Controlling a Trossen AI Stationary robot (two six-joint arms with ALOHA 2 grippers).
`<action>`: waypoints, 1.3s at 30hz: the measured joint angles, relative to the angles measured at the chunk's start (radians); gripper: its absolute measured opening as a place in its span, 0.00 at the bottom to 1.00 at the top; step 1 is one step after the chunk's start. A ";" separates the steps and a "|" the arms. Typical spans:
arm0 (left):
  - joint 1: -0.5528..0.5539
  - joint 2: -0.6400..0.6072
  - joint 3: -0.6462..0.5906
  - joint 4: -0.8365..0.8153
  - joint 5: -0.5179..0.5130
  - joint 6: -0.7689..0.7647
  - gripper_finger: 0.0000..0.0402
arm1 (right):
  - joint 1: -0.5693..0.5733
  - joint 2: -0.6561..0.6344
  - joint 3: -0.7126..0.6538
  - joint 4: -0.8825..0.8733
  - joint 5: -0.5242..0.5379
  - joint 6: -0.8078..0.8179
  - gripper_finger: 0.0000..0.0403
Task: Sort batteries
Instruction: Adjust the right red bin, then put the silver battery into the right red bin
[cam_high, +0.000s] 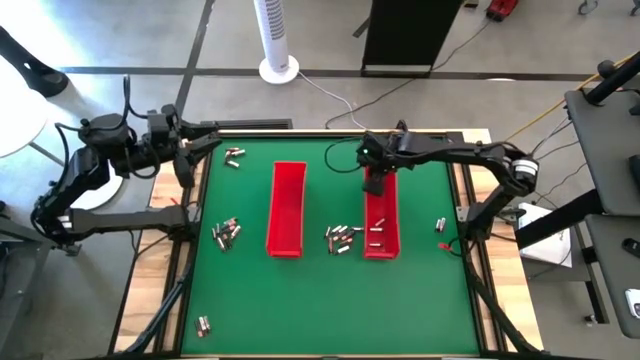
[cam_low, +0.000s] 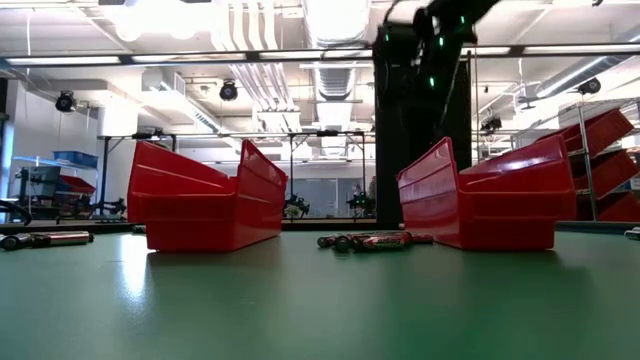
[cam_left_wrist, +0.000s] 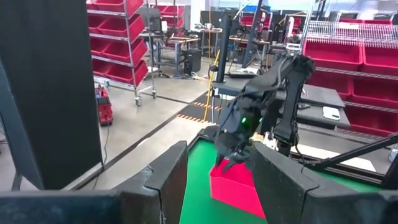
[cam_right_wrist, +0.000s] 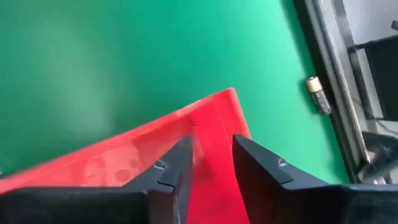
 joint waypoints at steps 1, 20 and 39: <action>0.000 0.000 0.000 0.000 0.000 0.007 0.39 | 0.007 -0.005 0.029 -0.040 0.000 0.029 0.29; 0.000 -0.006 0.000 -0.070 0.030 0.082 0.39 | 0.128 -0.361 -0.068 -0.600 -0.100 1.104 0.54; 0.000 0.012 0.000 -0.051 0.107 0.097 0.39 | 0.145 -0.267 -0.329 -0.550 -0.111 0.402 0.73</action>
